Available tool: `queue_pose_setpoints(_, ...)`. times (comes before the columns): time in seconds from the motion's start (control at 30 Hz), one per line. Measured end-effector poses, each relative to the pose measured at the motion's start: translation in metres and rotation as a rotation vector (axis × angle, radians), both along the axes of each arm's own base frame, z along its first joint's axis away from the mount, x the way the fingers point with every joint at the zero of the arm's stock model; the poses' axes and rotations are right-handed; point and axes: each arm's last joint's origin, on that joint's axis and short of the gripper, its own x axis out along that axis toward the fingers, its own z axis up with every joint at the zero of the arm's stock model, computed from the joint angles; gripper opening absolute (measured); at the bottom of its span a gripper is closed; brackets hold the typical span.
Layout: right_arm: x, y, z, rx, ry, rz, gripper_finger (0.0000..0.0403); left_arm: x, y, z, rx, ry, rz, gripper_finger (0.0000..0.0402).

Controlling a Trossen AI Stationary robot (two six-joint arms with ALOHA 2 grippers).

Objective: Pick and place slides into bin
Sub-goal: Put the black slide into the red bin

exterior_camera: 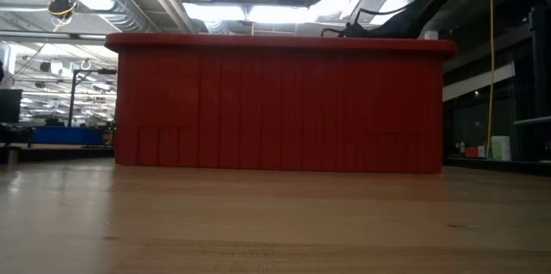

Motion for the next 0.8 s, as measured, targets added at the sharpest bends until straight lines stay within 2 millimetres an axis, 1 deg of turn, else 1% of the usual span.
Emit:
queue_pose_setpoints(0.13, -0.0002, 0.0001, -0.0001, 0.002, 0.001, 0.0, 0.0019, 0.0, 0.0, 0.0, 0.003, 0.002, 0.0, 0.0001)
queue_pose_setpoints(0.33, -0.0001, 0.0015, -0.0009, 0.015, 0.009, 0.001, 0.0054, 0.0, 0.0, -0.0001, 0.02, 0.015, 0.001, 0.0002)
queue_pose_setpoints(0.5, -0.0007, 0.0045, -0.004, 0.041, 0.041, 0.0, 0.0059, 0.0, 0.0, -0.0002, 0.022, 0.019, 0.0, 0.0003)
queue_pose_setpoints(0.8, -0.0007, 0.0044, -0.0039, 0.042, 0.039, 0.001, 0.0062, 0.0005, -0.0008, -0.0004, 0.022, 0.019, -0.033, 0.0003)
